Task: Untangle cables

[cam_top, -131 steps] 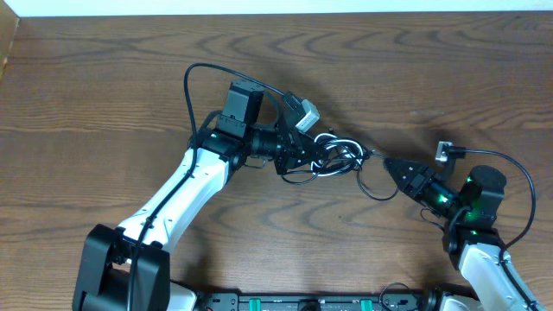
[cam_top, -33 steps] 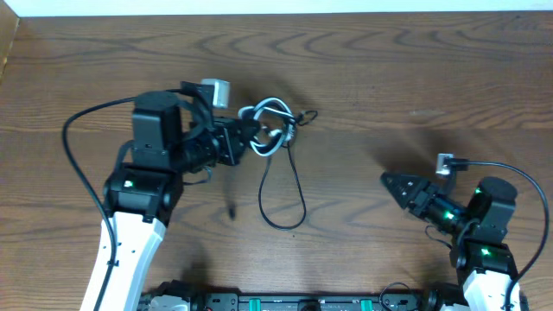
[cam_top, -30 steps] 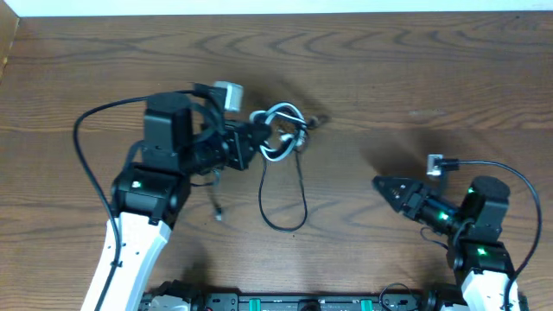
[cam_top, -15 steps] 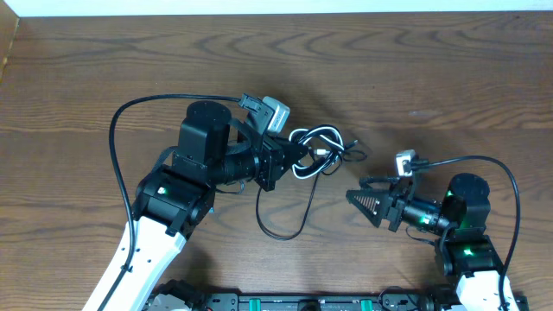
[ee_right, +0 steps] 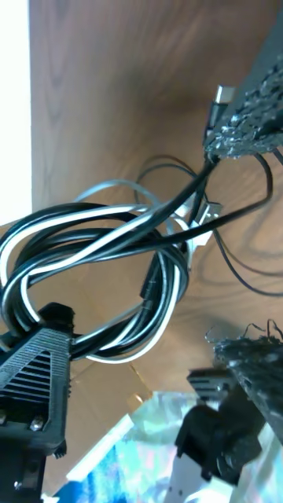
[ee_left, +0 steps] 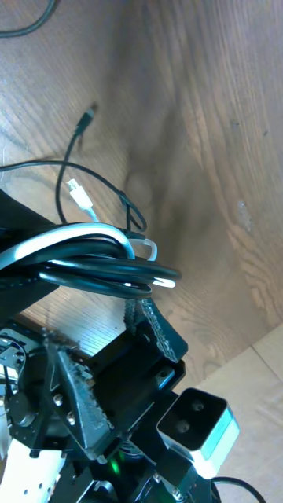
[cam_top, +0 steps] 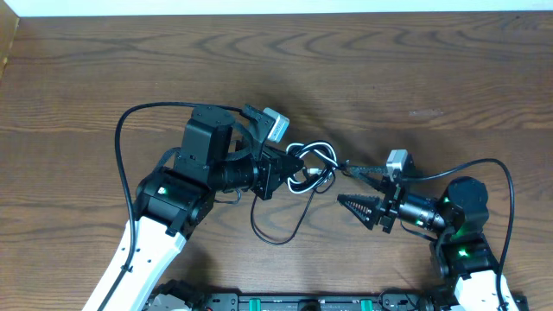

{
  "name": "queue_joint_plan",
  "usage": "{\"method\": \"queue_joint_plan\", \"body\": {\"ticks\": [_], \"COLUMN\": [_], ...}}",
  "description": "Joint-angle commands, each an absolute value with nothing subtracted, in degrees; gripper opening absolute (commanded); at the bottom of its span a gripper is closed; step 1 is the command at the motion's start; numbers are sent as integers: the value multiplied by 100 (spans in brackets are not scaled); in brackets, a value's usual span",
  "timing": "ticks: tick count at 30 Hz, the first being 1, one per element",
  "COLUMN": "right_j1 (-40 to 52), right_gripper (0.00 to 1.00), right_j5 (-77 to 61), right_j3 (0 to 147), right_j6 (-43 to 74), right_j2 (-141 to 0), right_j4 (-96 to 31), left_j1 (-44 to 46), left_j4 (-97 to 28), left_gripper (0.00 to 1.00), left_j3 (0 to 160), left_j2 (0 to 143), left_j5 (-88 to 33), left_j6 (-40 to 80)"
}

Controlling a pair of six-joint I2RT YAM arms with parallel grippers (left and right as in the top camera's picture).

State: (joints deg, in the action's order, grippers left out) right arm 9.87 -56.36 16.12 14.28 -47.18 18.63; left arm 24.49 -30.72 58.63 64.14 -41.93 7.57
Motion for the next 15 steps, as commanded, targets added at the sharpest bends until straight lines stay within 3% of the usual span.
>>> {"method": "queue_joint_plan", "body": {"ticks": [1, 12, 15], "right_j1": [1144, 1634, 1667], "right_gripper": [65, 59, 46], "right_j5": [-5238, -4683, -4707], "right_j3": [1712, 1712, 1712], "right_j6": [1297, 1149, 1155], "right_j2": [-4722, -5216, -5408], "right_j4": [1975, 2453, 2536], "left_j1": [2456, 2456, 2456], "left_j4": [-3063, -3063, -3063], "left_gripper": [8, 8, 8], "left_j3": [5948, 5948, 5948], "left_j2": [6390, 6390, 6390], "left_j5": [-4460, -5277, -5352], "left_j6": [882, 882, 880]}}
